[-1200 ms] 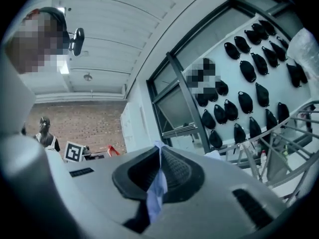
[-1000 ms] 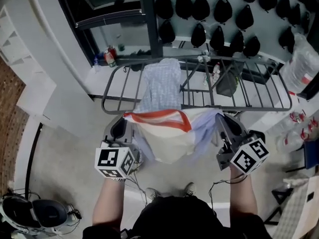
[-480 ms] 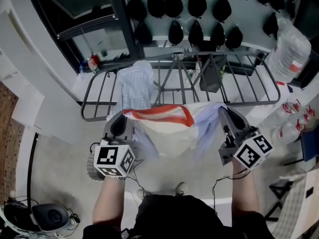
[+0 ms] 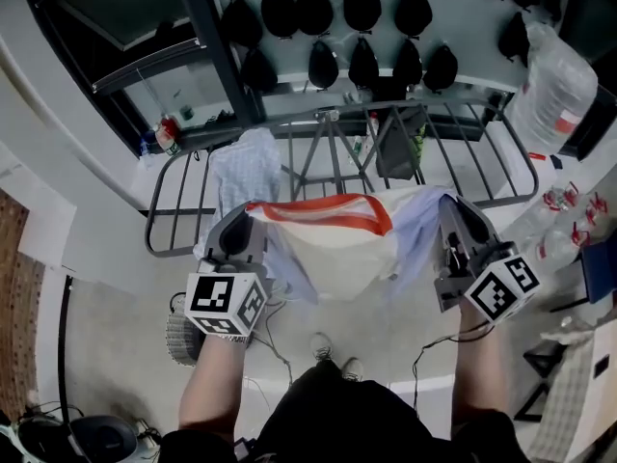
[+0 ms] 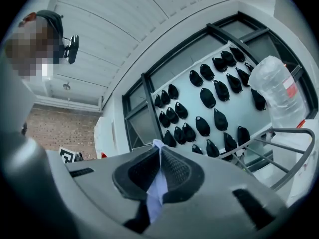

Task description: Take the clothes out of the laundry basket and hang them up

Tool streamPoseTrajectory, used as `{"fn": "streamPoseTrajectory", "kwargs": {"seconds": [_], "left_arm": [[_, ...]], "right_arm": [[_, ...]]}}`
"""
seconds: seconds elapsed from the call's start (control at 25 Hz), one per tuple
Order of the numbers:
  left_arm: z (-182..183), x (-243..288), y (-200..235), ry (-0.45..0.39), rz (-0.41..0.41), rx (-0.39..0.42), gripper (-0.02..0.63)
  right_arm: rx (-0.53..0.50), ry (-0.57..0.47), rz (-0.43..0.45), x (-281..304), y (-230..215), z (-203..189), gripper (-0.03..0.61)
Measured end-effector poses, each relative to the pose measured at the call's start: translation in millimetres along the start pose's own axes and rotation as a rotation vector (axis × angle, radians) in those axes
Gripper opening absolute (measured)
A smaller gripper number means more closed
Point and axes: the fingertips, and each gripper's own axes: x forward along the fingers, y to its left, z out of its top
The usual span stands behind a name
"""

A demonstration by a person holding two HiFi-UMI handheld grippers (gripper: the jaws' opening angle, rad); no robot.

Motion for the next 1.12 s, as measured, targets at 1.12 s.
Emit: {"fn": "streamPoseTrajectory", "kwargs": {"seconds": [1.12], "left_arm": [[1.5,160.9,80.2,-0.035,-0.067,-0.021,0.015]], "right_arm": [[-0.078,-0.030,-0.084,151.2,-67.4,28.5,0.012]]}}
